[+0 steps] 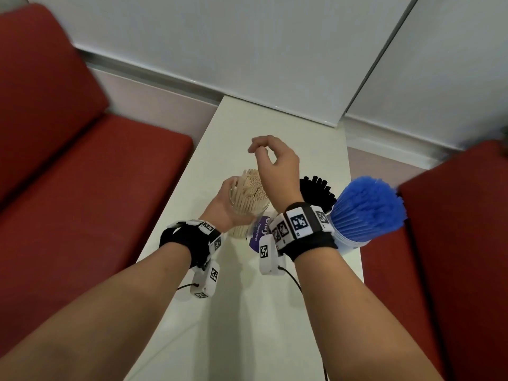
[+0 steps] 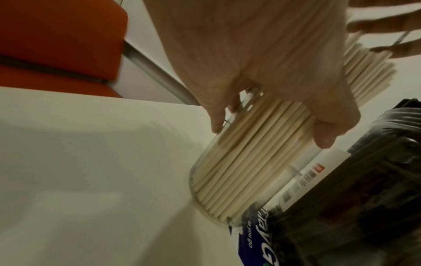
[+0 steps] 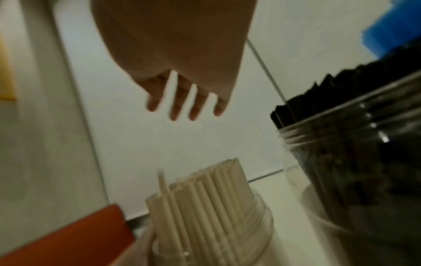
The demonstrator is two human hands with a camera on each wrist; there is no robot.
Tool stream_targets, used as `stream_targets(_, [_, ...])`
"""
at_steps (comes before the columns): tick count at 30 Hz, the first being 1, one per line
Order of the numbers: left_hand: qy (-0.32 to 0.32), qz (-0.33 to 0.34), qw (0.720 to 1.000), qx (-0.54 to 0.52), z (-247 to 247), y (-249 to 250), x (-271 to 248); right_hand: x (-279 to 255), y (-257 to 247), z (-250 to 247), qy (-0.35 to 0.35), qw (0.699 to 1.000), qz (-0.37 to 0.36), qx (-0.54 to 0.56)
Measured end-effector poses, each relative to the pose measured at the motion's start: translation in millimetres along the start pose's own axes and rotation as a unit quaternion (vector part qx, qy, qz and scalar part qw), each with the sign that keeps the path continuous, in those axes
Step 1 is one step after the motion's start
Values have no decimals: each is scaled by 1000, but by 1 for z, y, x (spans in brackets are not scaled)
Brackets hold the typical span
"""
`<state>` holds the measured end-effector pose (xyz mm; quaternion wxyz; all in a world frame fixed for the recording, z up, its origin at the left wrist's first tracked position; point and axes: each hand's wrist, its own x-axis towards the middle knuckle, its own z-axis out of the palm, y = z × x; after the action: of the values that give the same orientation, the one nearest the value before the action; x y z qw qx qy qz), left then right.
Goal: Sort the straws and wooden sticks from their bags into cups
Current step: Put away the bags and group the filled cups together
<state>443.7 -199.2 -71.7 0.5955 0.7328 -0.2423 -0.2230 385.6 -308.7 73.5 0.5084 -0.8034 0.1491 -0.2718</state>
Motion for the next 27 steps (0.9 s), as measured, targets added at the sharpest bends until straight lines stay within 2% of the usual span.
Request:
stream_targets(2, [-7,-3,1000,-3,0,0,4,1,10,9,-12,992,50,-116])
stream_targets(5, [-27,-24,999,-23,4,5,8,-16,30,34,-103,928,162,-319])
stream_targets(6, [-29,-9,999,8,6,5,10,-24,37,43,-105,919,146,-351])
stream_targets(8, [-14,21,998,61,6,3,14,-32,42,53,-97,917,63,-382])
stream_targets(9, [-12,22,999,49,6,-1,14,-30,42,51,-103,928,44,-356])
stream_targets(11, [-18,-35,999,32,4,-3,11,-18,38,37,-138,970,90,-177])
stream_targets(13, [-15,-45,998,51,1,-8,11,-8,30,20,-126,983,126,36])
stream_targets(14, [-11,-42,999,30,-1,-8,8,-3,26,12,-98,984,113,95])
stream_targets(16, [0,-34,999,11,0,-12,6,4,19,4,-49,987,71,134])
stream_targets(18, [14,-35,999,19,-1,-11,6,5,17,5,-27,992,46,116])
stream_targets(20, [8,-33,999,26,0,-10,7,0,21,14,-46,998,18,30])
stream_targets(21, [6,-30,998,52,0,-9,6,-4,28,20,-76,995,-1,-57])
stream_targets(22, [7,-12,997,76,1,-10,6,-10,33,27,-125,974,-14,-186])
stream_targets(23, [18,5,994,112,2,-8,7,-16,39,34,-174,928,-31,-327])
stream_targets(24, [23,23,989,143,3,-10,8,-20,44,40,-211,878,-46,-428])
stream_targets(25, [36,35,985,165,4,-4,8,-21,47,44,-233,847,-52,-474])
stream_targets(26, [21,77,976,204,6,-6,13,-20,47,45,-236,847,-46,-475])
stream_targets(27, [-19,115,963,245,7,-1,15,-18,45,45,-224,860,-31,-458])
